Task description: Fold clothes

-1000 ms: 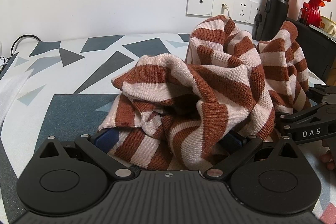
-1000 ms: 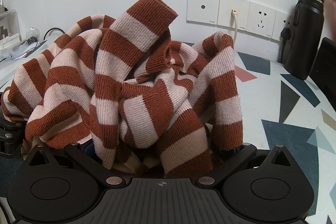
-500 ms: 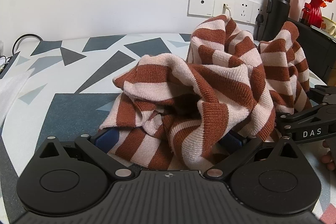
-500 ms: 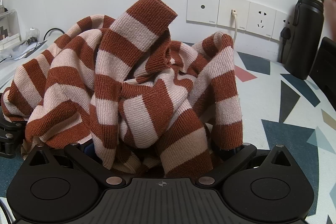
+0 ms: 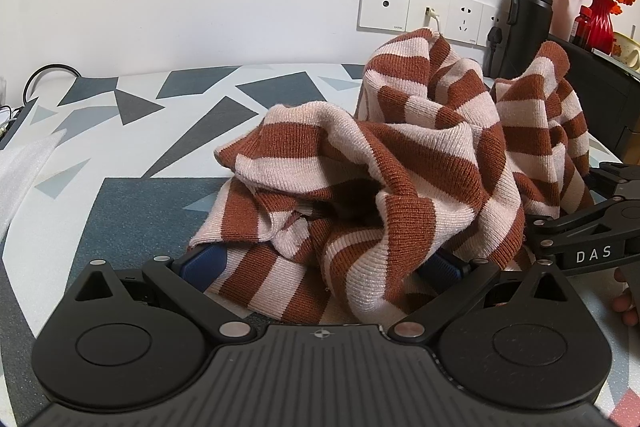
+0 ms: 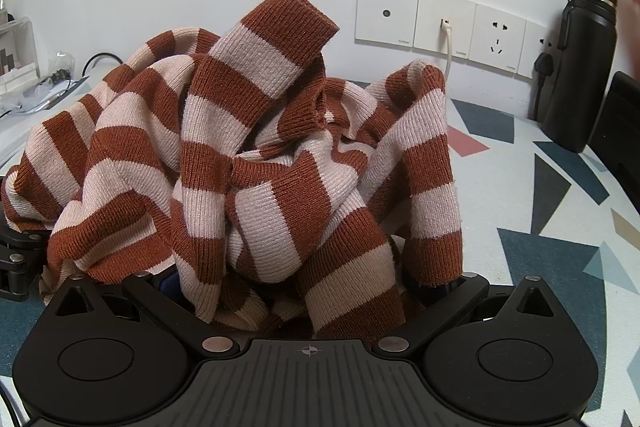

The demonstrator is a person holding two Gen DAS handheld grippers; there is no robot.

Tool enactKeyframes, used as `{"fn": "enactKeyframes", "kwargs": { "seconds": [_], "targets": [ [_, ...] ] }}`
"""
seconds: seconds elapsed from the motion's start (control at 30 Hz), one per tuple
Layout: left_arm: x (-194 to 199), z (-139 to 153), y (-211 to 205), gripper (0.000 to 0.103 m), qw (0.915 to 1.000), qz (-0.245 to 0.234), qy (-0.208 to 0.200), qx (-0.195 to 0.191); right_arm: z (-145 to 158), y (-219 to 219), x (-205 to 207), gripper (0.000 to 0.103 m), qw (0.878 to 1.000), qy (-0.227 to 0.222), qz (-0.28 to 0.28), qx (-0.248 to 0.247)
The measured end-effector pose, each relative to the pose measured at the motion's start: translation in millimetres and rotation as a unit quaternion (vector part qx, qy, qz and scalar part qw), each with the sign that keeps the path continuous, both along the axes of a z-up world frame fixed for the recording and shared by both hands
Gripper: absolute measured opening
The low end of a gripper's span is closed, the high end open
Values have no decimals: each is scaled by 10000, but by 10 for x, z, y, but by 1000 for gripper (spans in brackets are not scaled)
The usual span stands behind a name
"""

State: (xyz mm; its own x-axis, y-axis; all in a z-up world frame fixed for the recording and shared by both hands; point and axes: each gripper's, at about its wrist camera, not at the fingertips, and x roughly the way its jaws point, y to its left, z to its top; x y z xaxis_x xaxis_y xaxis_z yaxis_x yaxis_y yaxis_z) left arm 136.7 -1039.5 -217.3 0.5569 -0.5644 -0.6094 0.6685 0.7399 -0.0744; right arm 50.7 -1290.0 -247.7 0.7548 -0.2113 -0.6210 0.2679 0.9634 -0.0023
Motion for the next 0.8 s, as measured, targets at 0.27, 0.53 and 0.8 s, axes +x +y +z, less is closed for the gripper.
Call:
{"fn": "enactKeyframes", "kwargs": {
  "seconds": [0.27, 0.53, 0.8],
  "targets": [
    [-2, -1, 0, 102, 10000, 0, 0, -1, 4, -10, 14, 102, 10000, -1, -6, 5],
    [0, -3, 0, 103, 10000, 1, -4, 1, 5, -13, 15, 102, 10000, 0, -5, 7],
    [3, -4, 0, 103, 10000, 5, -3, -5, 7, -25, 36, 102, 10000, 3, 7, 19]
  ]
}}
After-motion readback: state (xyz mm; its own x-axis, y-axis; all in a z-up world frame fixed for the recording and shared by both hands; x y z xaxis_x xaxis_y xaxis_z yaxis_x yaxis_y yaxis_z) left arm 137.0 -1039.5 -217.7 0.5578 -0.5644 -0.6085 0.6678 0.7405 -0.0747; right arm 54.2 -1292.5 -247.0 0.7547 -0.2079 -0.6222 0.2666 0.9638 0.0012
